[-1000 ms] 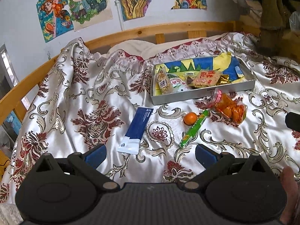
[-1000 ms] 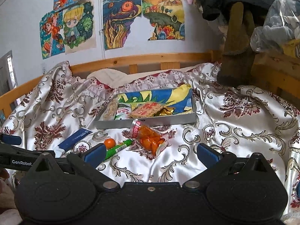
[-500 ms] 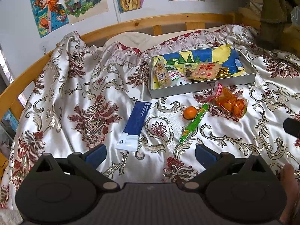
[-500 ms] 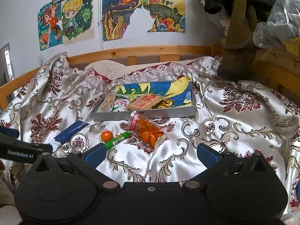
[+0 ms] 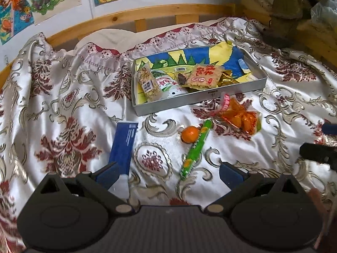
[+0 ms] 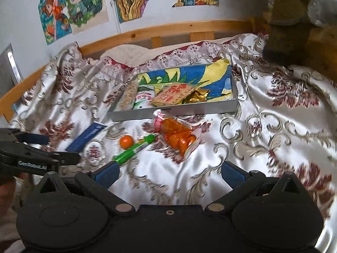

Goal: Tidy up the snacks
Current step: 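Move both tools down toward the green stick and orange bag, then grasp the green stick snack with the left tool while the right tool grasps the orange dried-fruit bag, then carry both snacks into the dinosaur tray and open both tools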

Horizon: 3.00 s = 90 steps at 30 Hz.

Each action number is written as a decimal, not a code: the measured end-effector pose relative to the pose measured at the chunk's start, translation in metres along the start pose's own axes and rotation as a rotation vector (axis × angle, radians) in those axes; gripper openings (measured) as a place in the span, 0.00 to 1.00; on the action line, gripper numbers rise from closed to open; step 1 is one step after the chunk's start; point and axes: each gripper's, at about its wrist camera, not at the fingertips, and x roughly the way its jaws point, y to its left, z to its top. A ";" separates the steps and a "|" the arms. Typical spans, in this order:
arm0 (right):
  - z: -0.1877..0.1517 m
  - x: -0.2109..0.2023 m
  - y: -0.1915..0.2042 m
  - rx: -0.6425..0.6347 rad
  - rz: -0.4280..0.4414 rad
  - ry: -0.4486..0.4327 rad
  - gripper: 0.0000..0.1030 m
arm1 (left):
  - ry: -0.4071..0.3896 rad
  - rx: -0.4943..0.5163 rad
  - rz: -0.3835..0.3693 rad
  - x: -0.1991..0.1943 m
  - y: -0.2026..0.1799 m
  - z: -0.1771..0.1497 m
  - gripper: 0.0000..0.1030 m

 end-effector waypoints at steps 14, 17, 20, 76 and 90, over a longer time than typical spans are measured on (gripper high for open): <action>0.027 0.082 -0.046 0.195 0.053 0.161 0.99 | 0.087 -0.033 -0.019 0.045 0.014 0.011 1.00; 0.028 0.094 -0.047 0.189 0.065 0.187 0.99 | 0.115 -0.013 -0.022 0.055 0.012 0.010 1.00; 0.030 0.102 -0.042 0.129 0.055 0.184 0.99 | 0.132 0.021 -0.037 0.064 0.006 0.010 1.00; 0.033 0.187 0.010 -0.429 -0.066 0.164 0.70 | 0.209 0.044 -0.280 0.136 -0.013 0.028 0.20; 0.041 0.124 0.012 -0.403 -0.076 0.049 0.68 | 0.344 -0.212 -0.385 0.110 -0.002 0.028 0.18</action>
